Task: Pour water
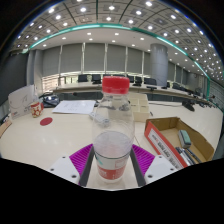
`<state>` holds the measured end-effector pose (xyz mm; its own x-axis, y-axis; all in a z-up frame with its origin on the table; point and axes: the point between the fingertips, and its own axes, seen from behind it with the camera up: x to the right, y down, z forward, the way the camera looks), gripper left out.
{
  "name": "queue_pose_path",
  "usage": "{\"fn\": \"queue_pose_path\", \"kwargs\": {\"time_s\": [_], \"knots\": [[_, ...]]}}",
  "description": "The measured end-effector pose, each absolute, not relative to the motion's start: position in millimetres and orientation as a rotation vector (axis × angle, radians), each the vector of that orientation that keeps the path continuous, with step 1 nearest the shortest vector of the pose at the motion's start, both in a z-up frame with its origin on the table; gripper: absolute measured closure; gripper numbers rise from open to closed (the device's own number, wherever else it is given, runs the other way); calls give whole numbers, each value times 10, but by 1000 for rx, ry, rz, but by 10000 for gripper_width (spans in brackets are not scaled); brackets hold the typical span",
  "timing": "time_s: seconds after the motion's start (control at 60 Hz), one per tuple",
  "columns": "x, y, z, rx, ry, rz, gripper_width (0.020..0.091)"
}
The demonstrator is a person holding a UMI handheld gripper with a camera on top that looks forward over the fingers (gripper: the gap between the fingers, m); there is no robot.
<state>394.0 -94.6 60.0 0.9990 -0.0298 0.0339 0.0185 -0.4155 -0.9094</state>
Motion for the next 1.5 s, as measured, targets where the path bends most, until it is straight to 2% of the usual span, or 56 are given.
{"fn": "queue_pose_path", "kwargs": {"time_s": [0.033,0.183,0.283,0.4,0.517,0.617,0.9,1.033,1.167,1.283,1.5], "knots": [[3991,-899,562,-1992,9,-63,559],[3960,-856,581,-1964,1,-44,634],[3949,-822,585,-1968,-24,-71,725],[3901,-755,641,-1981,-44,-108,725],[3840,-606,841,-1981,-55,-173,725],[3678,-386,1149,-1955,-89,-265,724],[2613,647,2285,-1843,-314,-700,726],[1803,1241,2606,-1753,-551,-955,726],[1071,1775,2624,-1620,-838,-1205,725],[547,2101,2523,-1436,-1116,-1416,728],[108,2426,2175,-1146,-1469,-1675,730]]}}
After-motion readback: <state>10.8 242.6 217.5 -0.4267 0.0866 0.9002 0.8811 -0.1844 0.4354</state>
